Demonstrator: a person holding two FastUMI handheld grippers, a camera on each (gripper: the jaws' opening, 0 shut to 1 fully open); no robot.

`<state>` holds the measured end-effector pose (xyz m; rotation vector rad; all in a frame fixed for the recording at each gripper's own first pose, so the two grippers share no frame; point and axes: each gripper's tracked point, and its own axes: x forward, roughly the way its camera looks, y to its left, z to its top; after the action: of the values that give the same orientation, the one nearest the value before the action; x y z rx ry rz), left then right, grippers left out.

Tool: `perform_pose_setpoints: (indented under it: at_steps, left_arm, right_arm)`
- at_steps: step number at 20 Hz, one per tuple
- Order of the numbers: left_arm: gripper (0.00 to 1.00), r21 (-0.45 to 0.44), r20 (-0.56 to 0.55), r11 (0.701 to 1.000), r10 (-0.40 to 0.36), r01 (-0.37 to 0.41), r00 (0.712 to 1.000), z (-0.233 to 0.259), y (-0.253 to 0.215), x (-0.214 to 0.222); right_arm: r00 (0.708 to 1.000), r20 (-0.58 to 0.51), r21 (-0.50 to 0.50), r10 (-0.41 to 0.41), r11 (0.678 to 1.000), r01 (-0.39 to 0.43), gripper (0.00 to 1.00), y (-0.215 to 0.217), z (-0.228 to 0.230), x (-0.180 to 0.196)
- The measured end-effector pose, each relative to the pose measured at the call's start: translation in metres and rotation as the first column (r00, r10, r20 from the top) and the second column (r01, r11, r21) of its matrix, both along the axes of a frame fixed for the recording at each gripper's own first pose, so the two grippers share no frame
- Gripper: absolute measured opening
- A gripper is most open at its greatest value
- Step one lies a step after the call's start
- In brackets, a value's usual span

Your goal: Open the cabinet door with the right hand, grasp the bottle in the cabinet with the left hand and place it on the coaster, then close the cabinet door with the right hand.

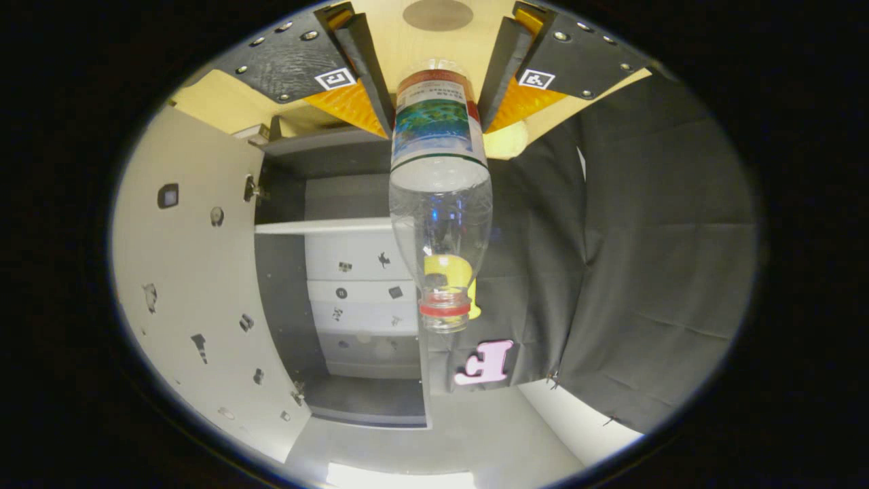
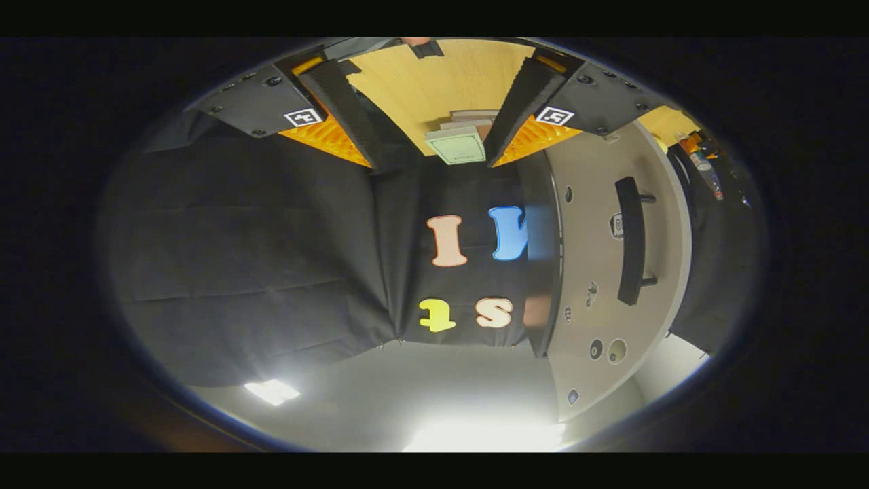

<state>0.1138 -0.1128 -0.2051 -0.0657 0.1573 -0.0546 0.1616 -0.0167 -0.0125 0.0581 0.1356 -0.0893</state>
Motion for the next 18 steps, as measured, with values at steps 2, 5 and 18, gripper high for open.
perform_pose_setpoints:
  at_steps: [2, 5, 18]
  left_arm:
    - [0.69, 0.001, -0.023, 1.000, 0.001, -0.001, 1.000, -0.022, 0.001, -0.006]
    - [0.69, -0.007, -0.047, 1.000, 0.004, -0.005, 0.999, -0.050, 0.001, -0.010]
    - [0.69, -0.009, -0.172, 0.999, 0.047, -0.049, 0.984, -0.156, 0.006, -0.038]
  right_arm:
    - [1.000, -0.006, -0.026, -0.006, 1.000, 0.006, 0.93, -0.001, 0.000, -0.004]
    - [1.000, -0.007, -0.045, -0.008, 0.999, 0.007, 0.98, 0.001, 0.002, -0.006]
    - [0.998, 0.003, -0.121, 0.062, 0.991, -0.061, 0.99, 0.026, 0.006, -0.009]
